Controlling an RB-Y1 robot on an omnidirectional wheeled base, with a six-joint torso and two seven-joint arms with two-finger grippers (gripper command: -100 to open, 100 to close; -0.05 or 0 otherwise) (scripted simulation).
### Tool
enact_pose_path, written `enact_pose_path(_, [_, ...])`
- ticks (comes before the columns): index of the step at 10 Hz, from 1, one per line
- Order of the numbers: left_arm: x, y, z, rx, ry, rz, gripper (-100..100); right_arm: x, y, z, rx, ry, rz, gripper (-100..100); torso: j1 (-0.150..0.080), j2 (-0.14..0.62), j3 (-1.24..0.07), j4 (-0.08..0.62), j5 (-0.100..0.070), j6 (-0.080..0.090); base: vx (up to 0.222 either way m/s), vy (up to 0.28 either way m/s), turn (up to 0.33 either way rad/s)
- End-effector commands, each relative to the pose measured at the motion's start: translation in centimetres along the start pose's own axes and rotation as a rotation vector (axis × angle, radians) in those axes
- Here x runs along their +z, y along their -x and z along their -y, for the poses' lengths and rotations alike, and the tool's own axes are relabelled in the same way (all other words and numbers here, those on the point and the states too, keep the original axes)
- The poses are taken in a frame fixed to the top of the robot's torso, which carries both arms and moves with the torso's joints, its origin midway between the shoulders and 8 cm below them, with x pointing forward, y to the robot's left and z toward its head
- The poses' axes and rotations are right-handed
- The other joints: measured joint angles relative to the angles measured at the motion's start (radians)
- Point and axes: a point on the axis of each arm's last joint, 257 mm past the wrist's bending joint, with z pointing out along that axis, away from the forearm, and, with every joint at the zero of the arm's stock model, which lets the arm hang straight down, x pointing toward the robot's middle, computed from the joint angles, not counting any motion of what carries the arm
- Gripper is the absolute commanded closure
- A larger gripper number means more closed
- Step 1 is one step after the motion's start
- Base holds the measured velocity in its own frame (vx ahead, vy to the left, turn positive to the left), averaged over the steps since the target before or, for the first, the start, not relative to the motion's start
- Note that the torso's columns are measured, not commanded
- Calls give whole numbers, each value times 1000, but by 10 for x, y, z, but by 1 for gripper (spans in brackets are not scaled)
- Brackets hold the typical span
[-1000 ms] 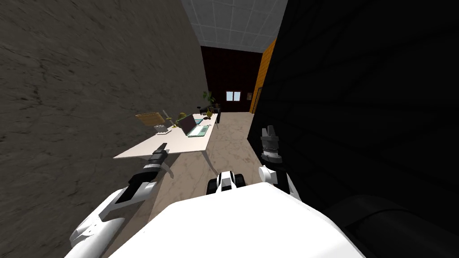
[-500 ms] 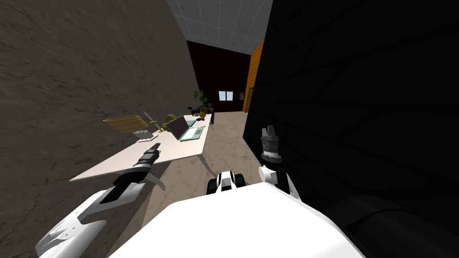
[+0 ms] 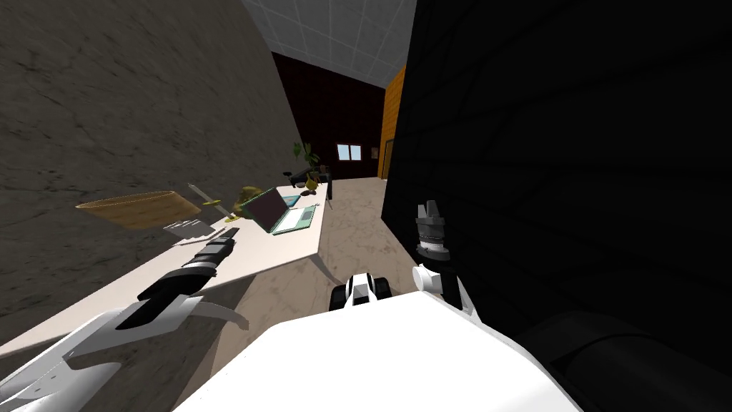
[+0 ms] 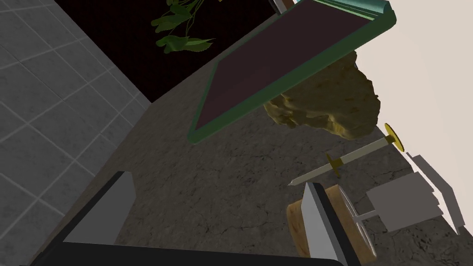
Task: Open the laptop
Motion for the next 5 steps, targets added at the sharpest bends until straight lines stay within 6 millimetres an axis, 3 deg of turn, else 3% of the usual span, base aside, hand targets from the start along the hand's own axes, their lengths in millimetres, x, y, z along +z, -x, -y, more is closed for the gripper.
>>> enact_pose_path(1, [3, 27, -2, 46, 28, 14, -100, 0, 0, 0, 0, 0, 0, 0, 1, -1, -1, 0, 0, 0, 39, 73, -111])
enact_pose_path(5, [8, 80, -6, 134, 86, 52, -100, 0, 0, 0, 0, 0, 0, 0, 1, -1, -1, 0, 1, -1, 28, 73, -224])
